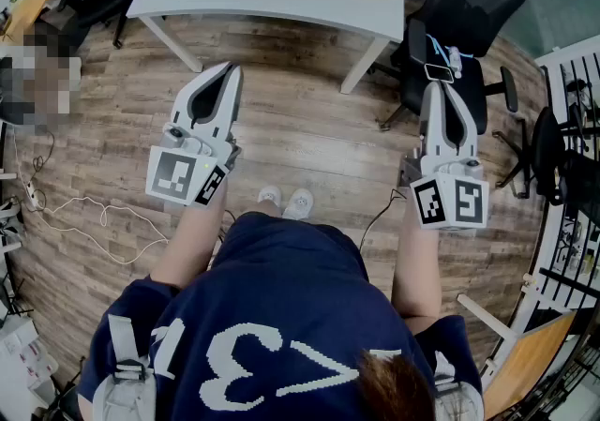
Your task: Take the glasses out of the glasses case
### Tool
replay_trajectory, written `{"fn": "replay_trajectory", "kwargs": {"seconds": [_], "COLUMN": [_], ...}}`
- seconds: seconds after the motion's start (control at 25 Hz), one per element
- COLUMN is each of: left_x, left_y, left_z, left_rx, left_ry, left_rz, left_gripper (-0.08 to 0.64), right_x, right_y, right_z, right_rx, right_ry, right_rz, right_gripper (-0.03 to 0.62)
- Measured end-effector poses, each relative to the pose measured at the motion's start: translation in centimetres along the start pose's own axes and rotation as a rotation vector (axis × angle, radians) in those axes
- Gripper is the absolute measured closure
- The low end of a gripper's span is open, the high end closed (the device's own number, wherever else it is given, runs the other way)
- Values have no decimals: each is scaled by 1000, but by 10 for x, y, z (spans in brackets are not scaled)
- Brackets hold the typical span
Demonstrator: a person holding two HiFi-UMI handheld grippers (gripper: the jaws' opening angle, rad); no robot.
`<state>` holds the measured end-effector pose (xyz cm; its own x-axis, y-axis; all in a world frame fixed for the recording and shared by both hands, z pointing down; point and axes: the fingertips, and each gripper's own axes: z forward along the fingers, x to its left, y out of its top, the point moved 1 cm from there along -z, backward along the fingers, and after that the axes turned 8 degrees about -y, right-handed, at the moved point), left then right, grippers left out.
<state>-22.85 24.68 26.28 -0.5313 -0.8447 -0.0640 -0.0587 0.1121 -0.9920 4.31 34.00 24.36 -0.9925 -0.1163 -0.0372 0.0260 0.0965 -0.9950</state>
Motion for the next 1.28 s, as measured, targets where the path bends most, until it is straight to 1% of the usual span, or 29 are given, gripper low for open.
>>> {"fn": "replay_trajectory", "kwargs": {"seconds": [0.24,0.36,0.52,0.68,0.92,1.12,1.28], "left_x": [-6,-6,0,16,54,104,141], "left_y": [1,1,0,-7,-12,-12,-15], "left_z": [-3,-3,4,20,72,125,162], "left_rx": [1,4,10,10,-14,-39,-44], "left_ry": [-1,5,9,4,-22,-51,-81], "left_rz": [-5,-4,-4,-8,-17,-8,-8], "left_gripper": [544,543,544,545,544,544,545], "right_x": [8,9,9,8,-5,-6,-3], "right_y": [5,10,11,6,9,15,14], "right_z": [-7,-6,2,19,75,146,193], "right_rx": [-11,-32,-38,-24,-35,-64,-68], "right_ry": [23,42,49,46,37,41,34], "right_rz": [-1,26,53,51,40,27,30], "right_gripper": [561,561,561,561,561,561,561]}}
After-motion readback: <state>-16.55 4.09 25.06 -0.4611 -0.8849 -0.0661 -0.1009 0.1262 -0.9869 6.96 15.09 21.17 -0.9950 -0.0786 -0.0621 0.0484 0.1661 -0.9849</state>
